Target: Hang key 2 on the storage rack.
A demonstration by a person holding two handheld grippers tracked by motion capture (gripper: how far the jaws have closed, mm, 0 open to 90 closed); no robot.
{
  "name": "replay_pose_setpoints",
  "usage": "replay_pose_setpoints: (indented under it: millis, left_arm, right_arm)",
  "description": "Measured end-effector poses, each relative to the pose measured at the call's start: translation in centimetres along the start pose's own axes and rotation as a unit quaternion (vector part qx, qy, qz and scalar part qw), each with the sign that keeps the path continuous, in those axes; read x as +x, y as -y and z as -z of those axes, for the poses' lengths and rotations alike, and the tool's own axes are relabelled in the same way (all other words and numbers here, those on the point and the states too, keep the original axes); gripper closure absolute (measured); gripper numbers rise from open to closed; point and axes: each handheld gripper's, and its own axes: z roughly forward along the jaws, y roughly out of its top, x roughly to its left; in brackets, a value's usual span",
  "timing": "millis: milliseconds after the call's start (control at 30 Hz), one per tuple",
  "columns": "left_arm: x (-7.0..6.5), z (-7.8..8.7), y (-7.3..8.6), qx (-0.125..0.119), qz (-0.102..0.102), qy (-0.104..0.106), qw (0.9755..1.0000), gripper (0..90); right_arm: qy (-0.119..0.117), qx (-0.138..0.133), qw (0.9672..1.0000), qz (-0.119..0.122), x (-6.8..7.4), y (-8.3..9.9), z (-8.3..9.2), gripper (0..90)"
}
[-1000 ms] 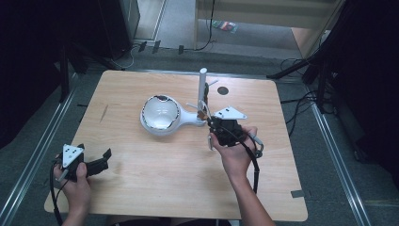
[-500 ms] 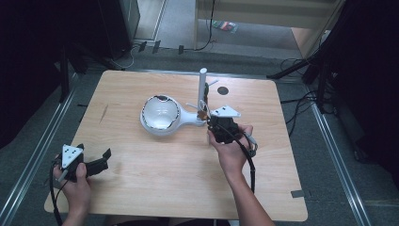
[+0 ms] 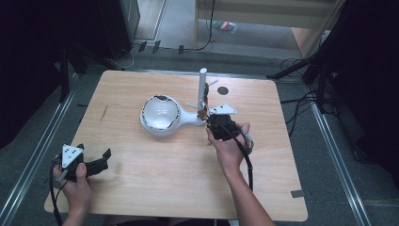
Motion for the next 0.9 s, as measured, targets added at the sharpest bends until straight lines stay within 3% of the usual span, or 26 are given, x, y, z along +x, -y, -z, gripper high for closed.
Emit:
replay_pose_setpoints:
  millis: [233, 300, 333, 367, 400, 467, 533, 633, 700, 833, 900]
  left_arm:
    - [0.0, 0.0, 0.0, 0.002, -0.003, -0.001, 1.0000, 0.0]
    - [-0.1, 0.0, 0.0, 0.002, -0.004, -0.002, 1.0000, 0.0]
    - [-0.1, 0.0, 0.0, 0.002, -0.003, -0.002, 1.0000, 0.0]
    - [-0.1, 0.0, 0.0, 0.002, -0.003, -0.002, 1.0000, 0.0]
    - [-0.1, 0.0, 0.0, 0.000, -0.002, -0.001, 1.0000, 0.0]
    - [0.0, 0.0, 0.0, 0.000, -0.002, -0.001, 1.0000, 0.0]
    - [0.0, 0.0, 0.0, 0.000, 0.000, 0.001, 1.0000, 0.0]
    - [0.0, 0.0, 0.0, 0.002, 0.000, 0.001, 1.0000, 0.0]
    - [0.0, -0.1, 0.0, 0.004, -0.001, 0.001, 1.0000, 0.0]
    - [0.1, -0.1, 0.0, 0.004, 0.006, 0.002, 1.0000, 0.0]
    - [0.2, -0.1, -0.1, 0.001, 0.011, 0.003, 0.9999, 0.0]
  right_arm:
    - [-0.002, 0.011, 0.9999, -0.001, -0.5, 0.1, -0.9, 82.9]
    - [-0.004, 0.010, 0.9999, -0.002, -0.7, 0.2, -1.0, 78.4]
    - [-0.011, 0.008, 0.9999, -0.004, -1.0, 0.2, -1.0, 70.6]
    - [-0.011, 0.008, 0.9999, -0.004, -1.0, 0.2, -1.0, 70.6]
    - [-0.014, -0.001, 0.9999, 0.001, -1.2, 0.3, -1.0, 62.3]
    - [-0.013, -0.003, 0.9999, 0.002, -1.2, 0.3, -1.0, 59.6]
    - [-0.016, -0.007, 0.9998, 0.010, -1.4, 0.5, -1.0, 50.7]
    - [-0.013, -0.018, 0.9996, 0.020, -1.6, 0.7, -0.9, 46.4]
    - [-0.033, -0.018, 0.9990, 0.023, -1.8, 0.9, -0.7, 43.3]
    - [-0.052, -0.023, 0.9983, 0.017, -2.1, 1.4, 0.0, 41.9]
    - [-0.044, -0.028, 0.9985, 0.016, -2.2, 1.7, 0.4, 36.6]
